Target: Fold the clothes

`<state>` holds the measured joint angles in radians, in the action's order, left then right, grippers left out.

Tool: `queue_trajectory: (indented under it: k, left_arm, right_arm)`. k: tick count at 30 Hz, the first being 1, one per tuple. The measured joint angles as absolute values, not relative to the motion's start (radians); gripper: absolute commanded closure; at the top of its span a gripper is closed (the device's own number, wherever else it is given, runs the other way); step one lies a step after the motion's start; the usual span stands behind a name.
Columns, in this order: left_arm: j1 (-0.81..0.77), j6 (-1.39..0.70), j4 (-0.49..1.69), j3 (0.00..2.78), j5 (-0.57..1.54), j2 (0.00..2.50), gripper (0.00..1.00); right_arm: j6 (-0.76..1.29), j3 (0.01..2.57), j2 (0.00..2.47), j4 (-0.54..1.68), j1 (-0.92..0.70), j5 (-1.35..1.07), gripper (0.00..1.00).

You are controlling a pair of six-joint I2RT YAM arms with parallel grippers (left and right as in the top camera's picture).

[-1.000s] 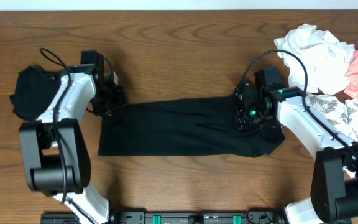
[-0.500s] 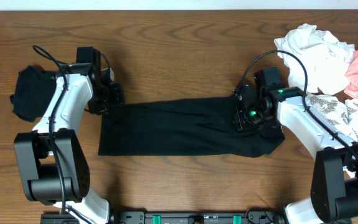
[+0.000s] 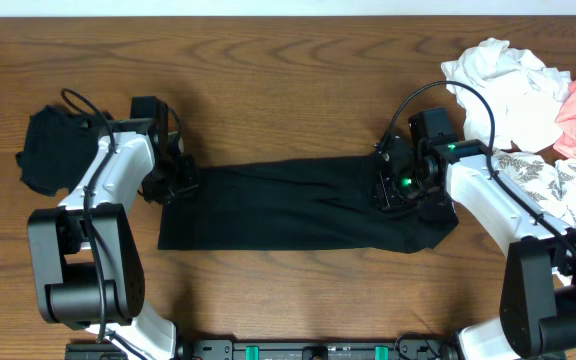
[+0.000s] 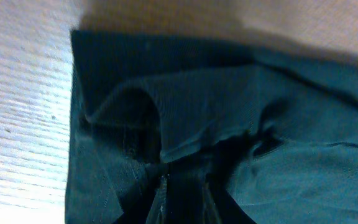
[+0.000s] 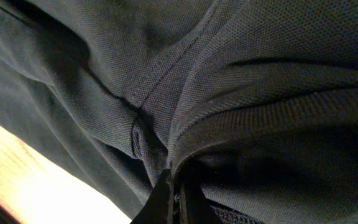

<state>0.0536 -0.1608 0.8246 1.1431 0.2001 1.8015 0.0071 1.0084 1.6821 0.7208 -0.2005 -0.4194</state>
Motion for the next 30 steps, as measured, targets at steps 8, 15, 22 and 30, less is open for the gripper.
queue_trajectory:
  k: [8, 15, 22, 30]
  left_arm:
    - [0.054, -0.165, 0.83, 1.137, 0.321, 1.802, 0.71]
    - [0.053, -0.169, 0.836, 1.137, 0.419, 1.802, 0.68]
    - [0.053, -0.169, 0.83, 1.137, 0.377, 1.802, 0.67]
    - [0.053, -0.174, 0.805, 1.089, 0.325, 1.802, 0.66]
  right_arm:
    - [0.007, 1.008, 1.682, 0.721, -0.2, -0.419, 0.99]
    - [0.007, 1.008, 1.682, 0.721, -0.2, -0.418, 0.99]
    - [0.007, 1.008, 1.682, 0.721, -0.2, -0.418, 0.99]
    - [0.007, 1.008, 1.682, 0.719, -0.2, -0.416, 0.99]
